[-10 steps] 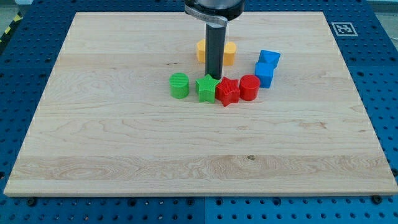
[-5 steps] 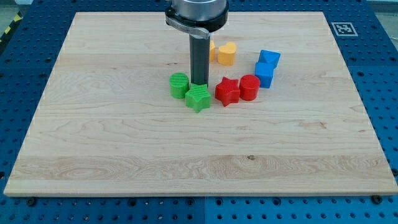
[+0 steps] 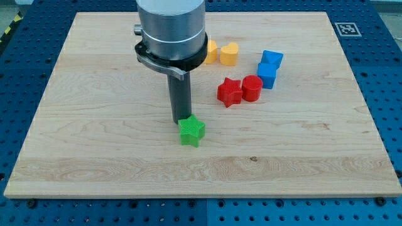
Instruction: Separate the green star from the red star
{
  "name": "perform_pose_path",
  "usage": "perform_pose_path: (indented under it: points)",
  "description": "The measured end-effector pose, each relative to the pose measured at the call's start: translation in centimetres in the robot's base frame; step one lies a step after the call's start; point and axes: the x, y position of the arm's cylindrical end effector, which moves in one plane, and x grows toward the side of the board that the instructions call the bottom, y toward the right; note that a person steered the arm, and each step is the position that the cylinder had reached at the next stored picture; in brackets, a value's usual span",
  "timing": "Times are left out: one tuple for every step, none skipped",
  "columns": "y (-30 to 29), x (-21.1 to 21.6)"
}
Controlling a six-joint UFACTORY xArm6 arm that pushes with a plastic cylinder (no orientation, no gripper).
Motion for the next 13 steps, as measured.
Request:
perform_pose_path:
  points:
    - [-1.7,1.0]
    - [-2.0,1.4]
    - [-1.9,0.4]
    - [-0.7,0.3]
    - [1.0,-0.5]
    - [5.0,-0.5]
    - [5.3,-0.5]
    - [6.3,-0.5]
    - [9.3,-0.5]
    - [9.3,-0.5]
    - [10.1,0.3]
    - [8.0,2.6]
    - [0.0,3.1]
